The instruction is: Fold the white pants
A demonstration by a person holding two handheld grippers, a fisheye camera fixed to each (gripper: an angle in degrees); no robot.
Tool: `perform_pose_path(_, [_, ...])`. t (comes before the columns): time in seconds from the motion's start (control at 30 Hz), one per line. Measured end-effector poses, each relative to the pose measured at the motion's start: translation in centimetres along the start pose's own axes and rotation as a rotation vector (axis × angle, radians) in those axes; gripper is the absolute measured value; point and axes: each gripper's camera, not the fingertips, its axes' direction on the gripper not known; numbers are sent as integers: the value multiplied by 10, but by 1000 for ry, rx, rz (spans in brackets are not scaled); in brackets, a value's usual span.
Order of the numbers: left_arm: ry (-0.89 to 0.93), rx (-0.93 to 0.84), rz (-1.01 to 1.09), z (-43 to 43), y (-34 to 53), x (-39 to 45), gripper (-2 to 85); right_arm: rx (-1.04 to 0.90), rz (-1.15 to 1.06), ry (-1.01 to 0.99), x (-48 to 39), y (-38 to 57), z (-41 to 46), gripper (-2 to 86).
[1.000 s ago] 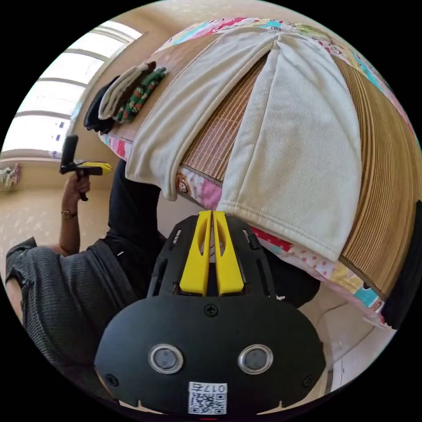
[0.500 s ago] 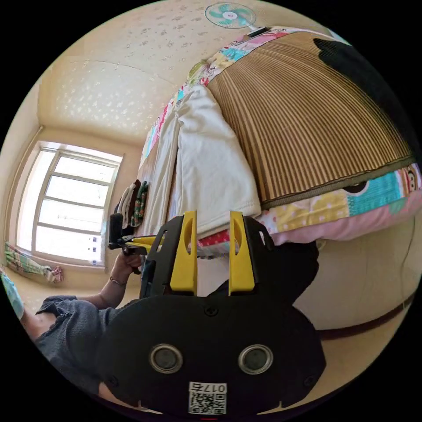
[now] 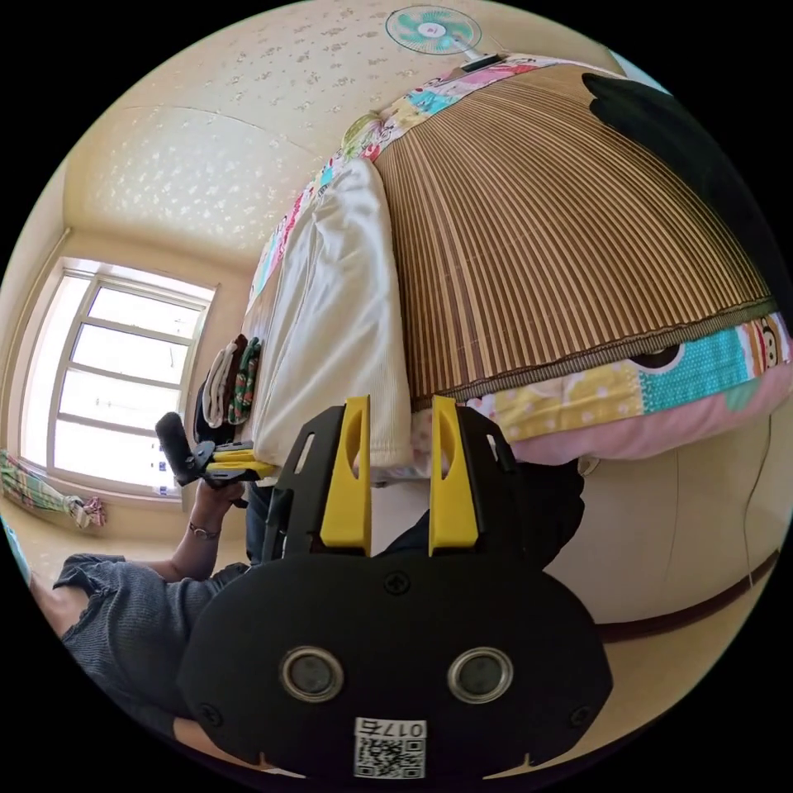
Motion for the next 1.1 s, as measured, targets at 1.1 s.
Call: perform_pose_path(1.1, [255,149,-133,10,59,-33,4,-227,-232,-14,-111,114,-46,23])
